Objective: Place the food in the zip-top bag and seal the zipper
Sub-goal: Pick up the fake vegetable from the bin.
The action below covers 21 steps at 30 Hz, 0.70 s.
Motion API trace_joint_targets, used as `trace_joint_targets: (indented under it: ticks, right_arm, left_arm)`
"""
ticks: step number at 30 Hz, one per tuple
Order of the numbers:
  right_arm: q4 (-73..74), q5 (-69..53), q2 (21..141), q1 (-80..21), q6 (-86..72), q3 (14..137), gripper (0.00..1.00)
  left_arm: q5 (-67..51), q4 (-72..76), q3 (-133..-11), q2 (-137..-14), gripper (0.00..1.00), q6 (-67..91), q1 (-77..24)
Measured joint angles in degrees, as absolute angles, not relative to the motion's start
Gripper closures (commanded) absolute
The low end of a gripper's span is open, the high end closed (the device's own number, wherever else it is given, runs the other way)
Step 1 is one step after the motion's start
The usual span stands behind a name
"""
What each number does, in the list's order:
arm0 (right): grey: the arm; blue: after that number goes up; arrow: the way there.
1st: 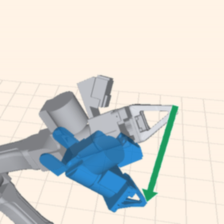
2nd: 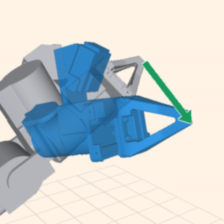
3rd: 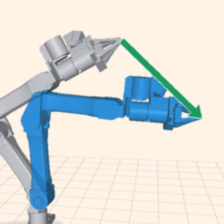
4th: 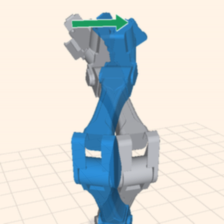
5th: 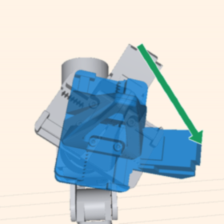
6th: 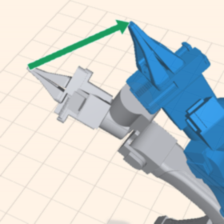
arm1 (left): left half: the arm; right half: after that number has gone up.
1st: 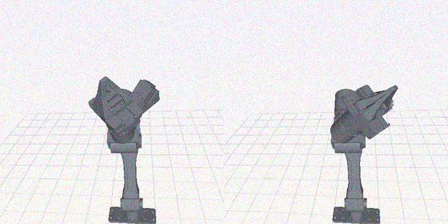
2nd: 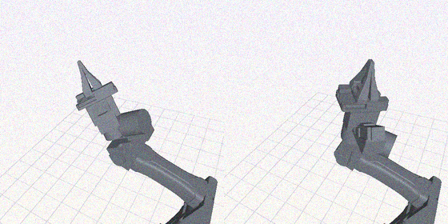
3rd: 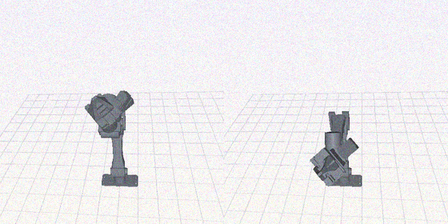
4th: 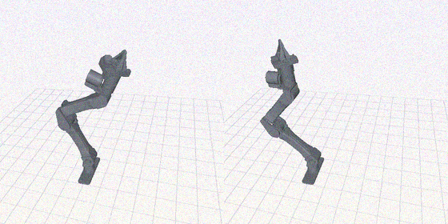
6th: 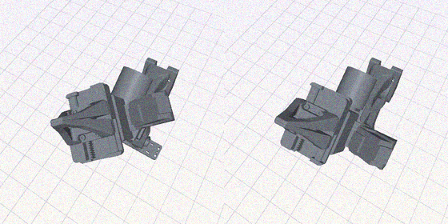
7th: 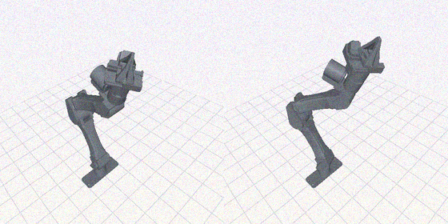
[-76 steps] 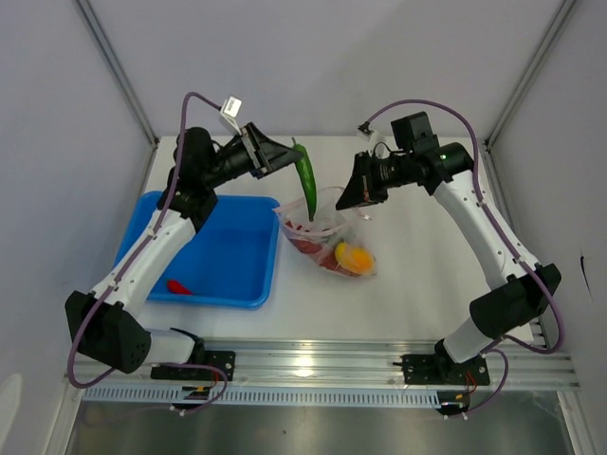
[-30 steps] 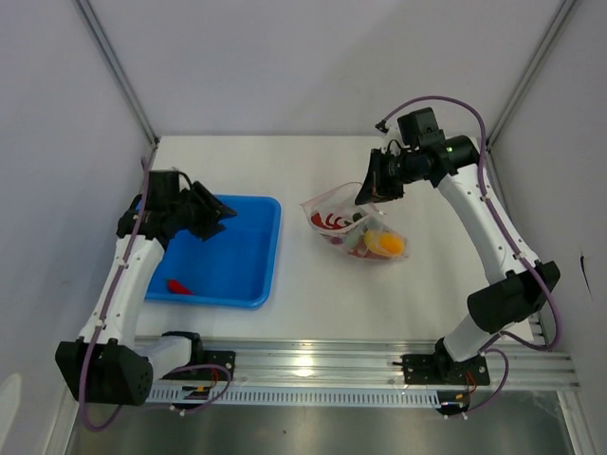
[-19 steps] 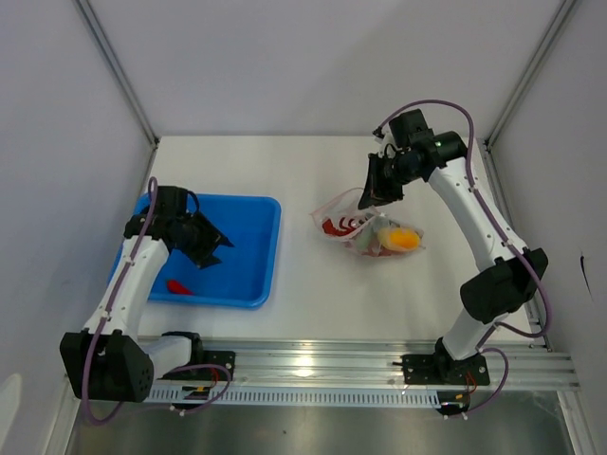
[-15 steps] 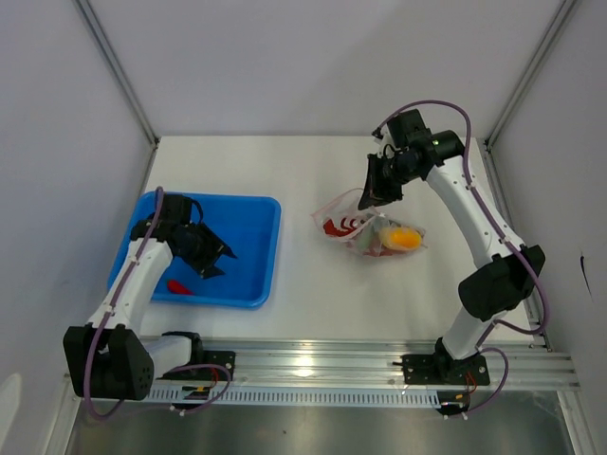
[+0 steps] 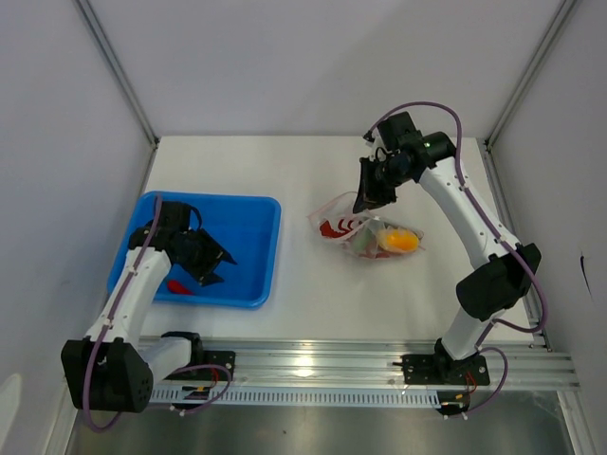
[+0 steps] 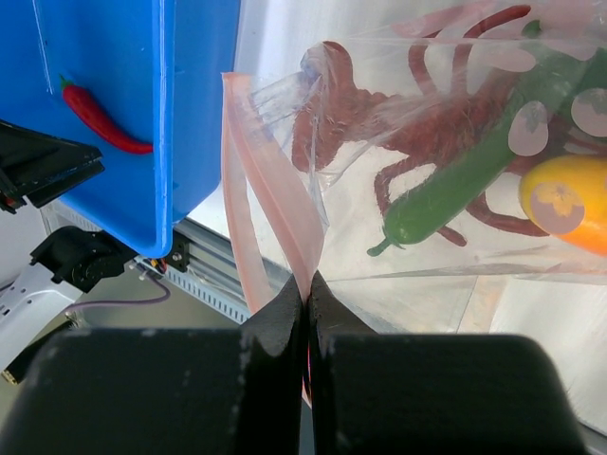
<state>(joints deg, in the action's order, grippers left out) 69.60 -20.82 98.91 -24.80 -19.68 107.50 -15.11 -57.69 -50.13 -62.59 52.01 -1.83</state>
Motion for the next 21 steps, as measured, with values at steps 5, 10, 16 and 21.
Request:
trace_joint_targets:
  ticks: [5,10,16,21]
  right_arm:
    - [69.60,-20.82,98.91,-24.93,-19.70,107.50,1.00]
    - [69.60,-20.32,98.91,-25.65,-19.68,107.50,1.00]
    - [69.60,-19.42,98.91,-26.15,-19.44,107.50,1.00]
    - [69.60,-18.81,98.91,-26.15,-19.29,107.50,1.00]
  left_arm:
    - [-13.63,-59.31,-50.11,-62.17,0.41,52.10,-1.83]
    - [-11.51,-61.41,-50.13,-62.15,0.32,52.03,-1.80]
    - [-7.73,-64.36,-51.66,-64.75,0.20,50.37,-1.80]
    - [-2.20,-66.87,-53.19,-68.69,0.20,49.47,-1.78]
